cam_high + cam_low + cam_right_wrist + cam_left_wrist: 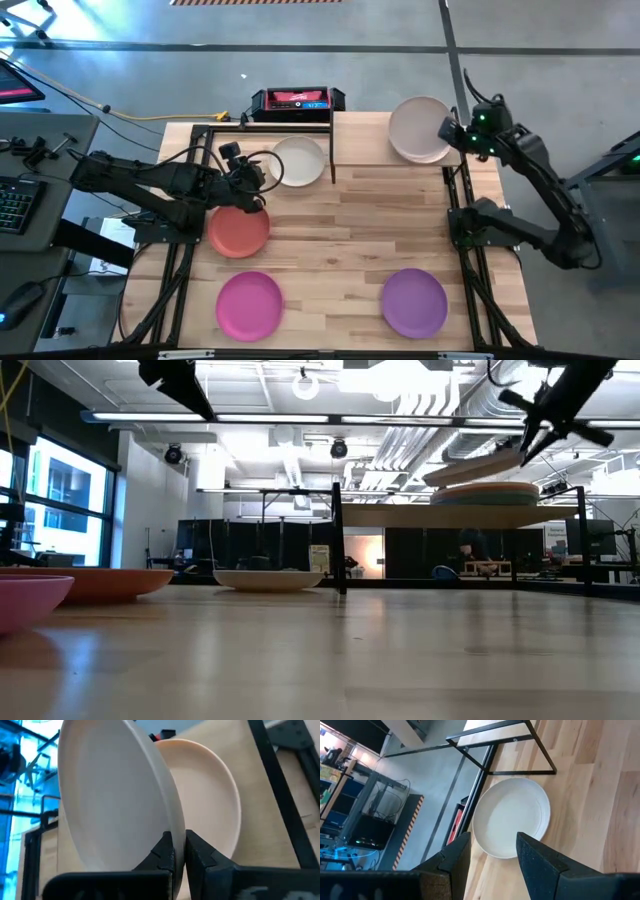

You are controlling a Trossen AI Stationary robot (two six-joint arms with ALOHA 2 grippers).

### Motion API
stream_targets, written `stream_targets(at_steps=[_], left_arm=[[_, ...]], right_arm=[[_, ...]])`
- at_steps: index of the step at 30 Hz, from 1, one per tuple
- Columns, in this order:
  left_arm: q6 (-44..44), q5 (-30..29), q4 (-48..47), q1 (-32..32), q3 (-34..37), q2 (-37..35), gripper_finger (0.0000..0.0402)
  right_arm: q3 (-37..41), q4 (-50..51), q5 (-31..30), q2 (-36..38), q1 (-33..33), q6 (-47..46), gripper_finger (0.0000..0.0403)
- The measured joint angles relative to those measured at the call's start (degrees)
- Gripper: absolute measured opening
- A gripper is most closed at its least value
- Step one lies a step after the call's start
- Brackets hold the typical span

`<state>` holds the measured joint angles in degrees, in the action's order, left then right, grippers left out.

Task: Place and stack plates onto a shelf
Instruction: Stack the gray plate on top of the light orange plate on the shelf

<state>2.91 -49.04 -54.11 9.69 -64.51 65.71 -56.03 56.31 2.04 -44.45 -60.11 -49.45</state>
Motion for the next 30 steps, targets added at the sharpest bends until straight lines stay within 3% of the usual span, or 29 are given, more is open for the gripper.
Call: stream_targets(at_steps=[5,13,23,30], left_arm=[[0.0,0.0,0.0,-0.7,0.0,0.0,0.0147],[0.0,0.0,0.0,-1.7,0.0,0.0,0.0147],[-0.1,0.0,0.0,-3.7,0.0,0.0,0.0147],[-0.1,0.5,0.0,-4.2,0.0,0.0,0.0147]], right_arm=[[4.7,-5.7,5.5,0.2,-4.7,-1.3,0.0001],[5.3,-4.6,6.1,1.0,-8.8,0.0,0.0001],[5.3,-4.2,7.4,-0.4,-9.4,1.7,0.0001],[5.3,-4.2,7.4,-0.4,-9.3,1.9,0.0026]])
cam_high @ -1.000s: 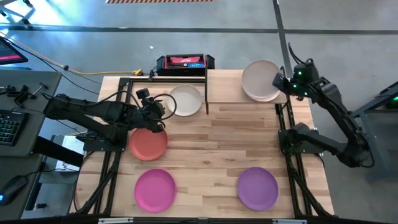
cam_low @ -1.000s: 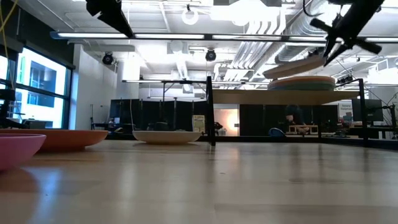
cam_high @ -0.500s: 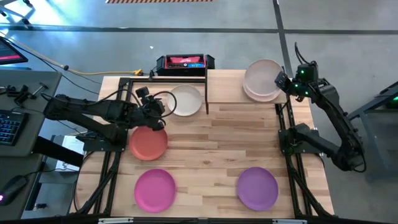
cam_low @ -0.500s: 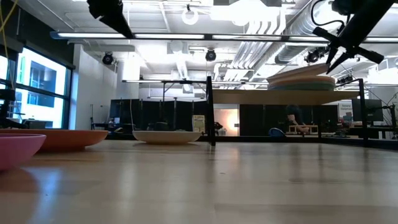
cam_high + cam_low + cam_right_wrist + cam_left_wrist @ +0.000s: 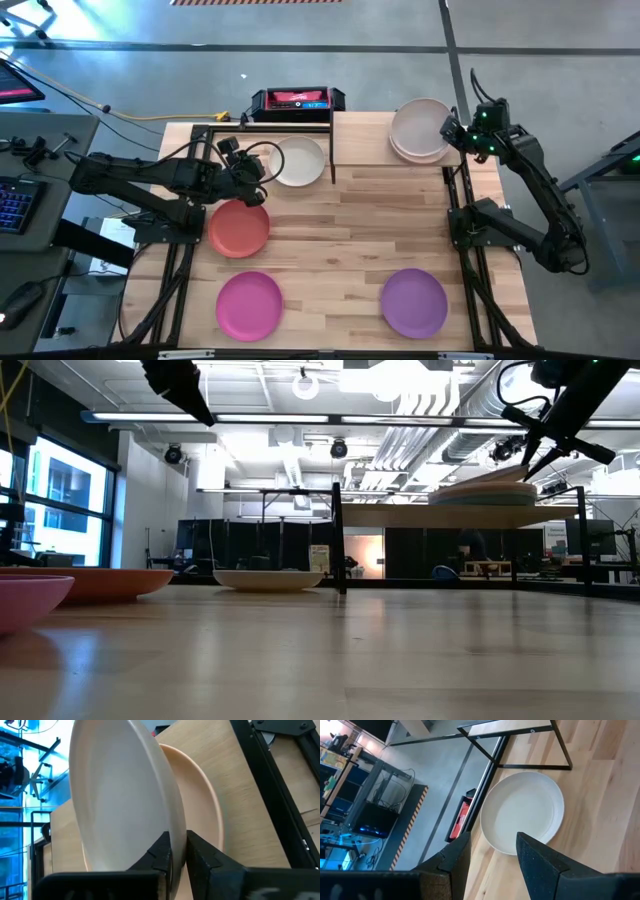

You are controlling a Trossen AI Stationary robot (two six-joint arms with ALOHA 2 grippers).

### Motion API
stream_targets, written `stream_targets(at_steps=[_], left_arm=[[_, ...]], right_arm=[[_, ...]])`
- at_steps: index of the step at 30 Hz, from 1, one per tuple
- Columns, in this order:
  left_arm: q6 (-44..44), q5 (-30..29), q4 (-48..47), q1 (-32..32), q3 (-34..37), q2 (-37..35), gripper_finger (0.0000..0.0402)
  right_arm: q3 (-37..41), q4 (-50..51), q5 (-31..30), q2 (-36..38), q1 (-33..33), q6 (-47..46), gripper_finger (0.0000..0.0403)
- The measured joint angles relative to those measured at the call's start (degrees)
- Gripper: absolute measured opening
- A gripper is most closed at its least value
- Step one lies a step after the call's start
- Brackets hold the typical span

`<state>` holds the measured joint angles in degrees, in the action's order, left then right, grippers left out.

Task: Place and stack plates onto a shelf
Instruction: Stack the gray plate on top of the light orange plate on the shelf

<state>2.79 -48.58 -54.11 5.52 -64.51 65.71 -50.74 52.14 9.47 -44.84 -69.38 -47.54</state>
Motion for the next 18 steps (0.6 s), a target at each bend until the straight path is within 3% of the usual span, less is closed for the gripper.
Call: stream_targets(at_steps=[18], left_arm=[[0.0,0.0,0.4,0.0,0.0,0.0,0.0147]], right_arm=[[0.0,0.3,-0.2,-1.5,0.0,2.6,0.0034]])
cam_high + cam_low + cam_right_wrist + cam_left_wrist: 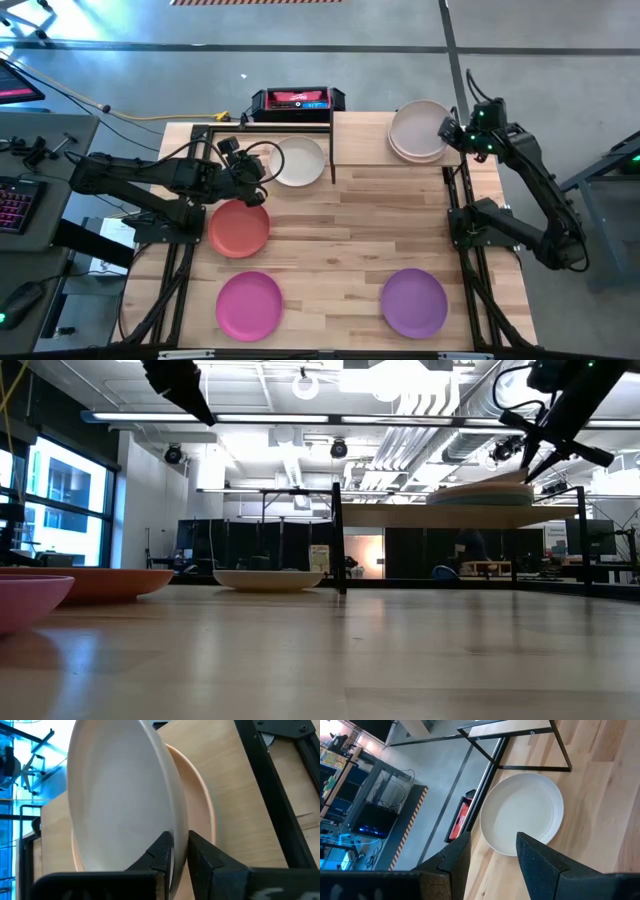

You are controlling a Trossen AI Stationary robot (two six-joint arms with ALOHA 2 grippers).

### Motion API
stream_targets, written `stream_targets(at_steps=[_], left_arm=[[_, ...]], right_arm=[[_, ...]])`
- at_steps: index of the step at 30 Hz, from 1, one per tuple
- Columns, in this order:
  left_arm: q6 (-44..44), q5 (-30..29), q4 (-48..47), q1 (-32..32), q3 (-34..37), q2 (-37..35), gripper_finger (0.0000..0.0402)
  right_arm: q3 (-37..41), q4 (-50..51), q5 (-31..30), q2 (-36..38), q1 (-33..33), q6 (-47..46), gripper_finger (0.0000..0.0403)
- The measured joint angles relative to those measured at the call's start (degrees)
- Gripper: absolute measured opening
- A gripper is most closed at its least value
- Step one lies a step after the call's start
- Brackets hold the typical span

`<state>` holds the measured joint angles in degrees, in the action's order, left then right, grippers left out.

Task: Place and stack plates onto a shelf
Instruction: Stack the gray plate on top of the light orange plate on the shelf

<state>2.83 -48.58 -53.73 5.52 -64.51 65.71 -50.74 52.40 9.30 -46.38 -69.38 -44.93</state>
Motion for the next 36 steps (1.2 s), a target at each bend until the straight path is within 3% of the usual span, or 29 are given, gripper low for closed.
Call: stream_targets(at_steps=[15,21,36], left_arm=[[0.0,0.0,0.0,0.0,0.0,0.0,0.0147],[0.0,0.0,0.0,0.0,0.0,0.0,0.0147],[0.0,0.1,0.0,0.0,0.0,0.0,0.0147]], right_arm=[[0.0,1.8,1.9,-0.3,0.0,-0.1,0.0116],[0.0,2.4,5.4,0.7,0.0,-0.1,0.0124],[-3.2,9.9,4.9,3.4,0.0,0.4,0.0124]])
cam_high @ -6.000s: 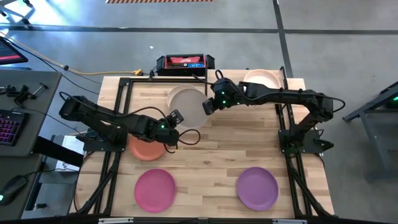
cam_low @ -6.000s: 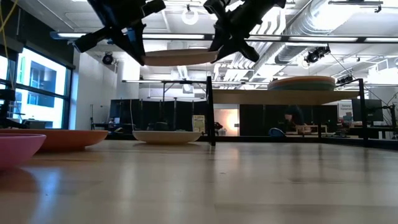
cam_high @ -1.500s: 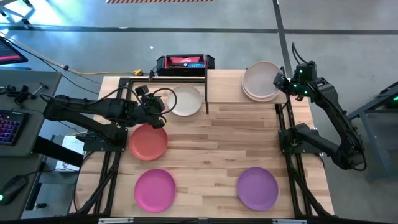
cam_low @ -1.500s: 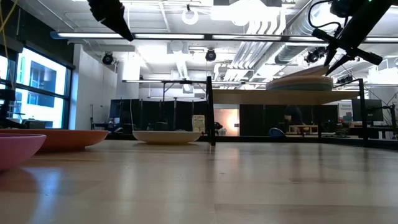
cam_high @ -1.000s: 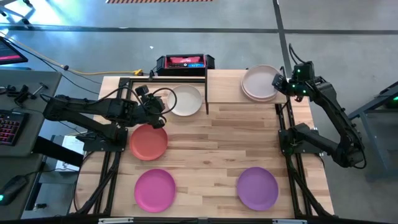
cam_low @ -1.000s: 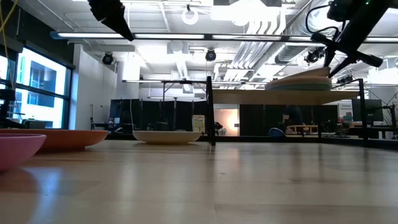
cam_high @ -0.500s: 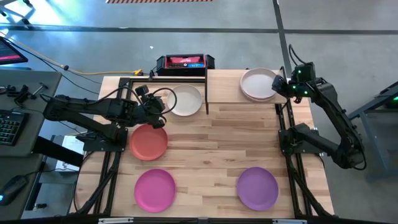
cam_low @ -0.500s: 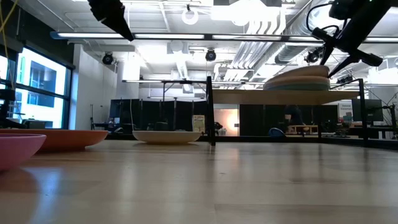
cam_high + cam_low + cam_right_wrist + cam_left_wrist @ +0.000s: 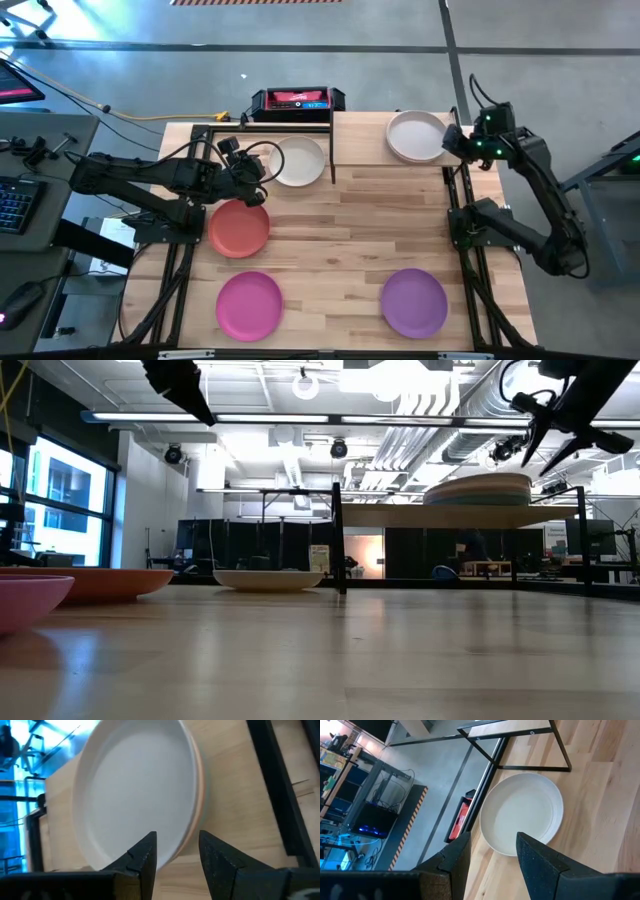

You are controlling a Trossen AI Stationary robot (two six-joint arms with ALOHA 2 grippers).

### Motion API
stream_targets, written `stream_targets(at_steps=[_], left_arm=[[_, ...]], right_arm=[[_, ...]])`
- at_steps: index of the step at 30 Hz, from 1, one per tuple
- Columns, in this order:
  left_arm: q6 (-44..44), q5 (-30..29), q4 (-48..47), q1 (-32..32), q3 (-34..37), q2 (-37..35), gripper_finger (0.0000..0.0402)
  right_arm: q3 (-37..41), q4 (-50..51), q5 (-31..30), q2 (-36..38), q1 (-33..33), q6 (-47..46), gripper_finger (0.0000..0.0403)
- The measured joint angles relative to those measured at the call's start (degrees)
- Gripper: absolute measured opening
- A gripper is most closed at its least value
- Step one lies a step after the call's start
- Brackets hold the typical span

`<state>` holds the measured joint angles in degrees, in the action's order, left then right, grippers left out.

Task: Place and stack plates onto a shelf
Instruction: Stack the gray plate on top of the light orange plate on the shelf

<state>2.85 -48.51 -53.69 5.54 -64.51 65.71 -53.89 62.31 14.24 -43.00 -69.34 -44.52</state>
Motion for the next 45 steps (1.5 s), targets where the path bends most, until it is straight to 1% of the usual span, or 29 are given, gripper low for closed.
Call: stream_targets(at_steps=[5,9,17,27,32,35,39,42,45], left_arm=[[0.0,0.1,0.0,0.0,0.0,0.0,0.0147],[0.0,0.6,0.0,0.0,0.0,0.0,0.0147],[0.1,0.6,0.0,0.0,0.0,0.0,0.0147],[0.1,1.8,1.1,0.0,0.0,0.0,0.0147],[0.1,1.9,1.1,0.0,0.0,0.0,0.0147],[0.1,1.9,1.1,0.0,0.0,0.0,0.0147],[0.1,1.9,1.0,0.0,0.0,0.0,0.0147],[0.1,1.9,1.1,0.0,0.0,0.0,0.0147],[0.1,1.9,1.1,0.0,0.0,0.0,0.0147]], right_arm=[[-1.0,0.0,3.6,1.6,0.3,-0.9,0.0124],[-1.0,0.4,1.8,1.8,1.8,-1.0,0.0124],[-0.9,-0.1,-1.9,-0.8,5.7,-1.7,0.0124],[-0.9,-1.1,-2.4,-4.3,8.1,-1.7,0.0124],[-0.9,-1.1,-3.7,-5.0,9.4,-1.8,0.0124],[-0.9,-1.3,-2.7,-4.6,9.8,-1.9,0.0124],[-0.9,-3.2,1.1,-3.5,10.4,-2.0,0.0124],[-0.9,-6.7,2.5,-3.2,13.4,-3.7,0.0124],[-0.9,-11.8,1.0,-3.5,18.2,-6.4,0.0124]])
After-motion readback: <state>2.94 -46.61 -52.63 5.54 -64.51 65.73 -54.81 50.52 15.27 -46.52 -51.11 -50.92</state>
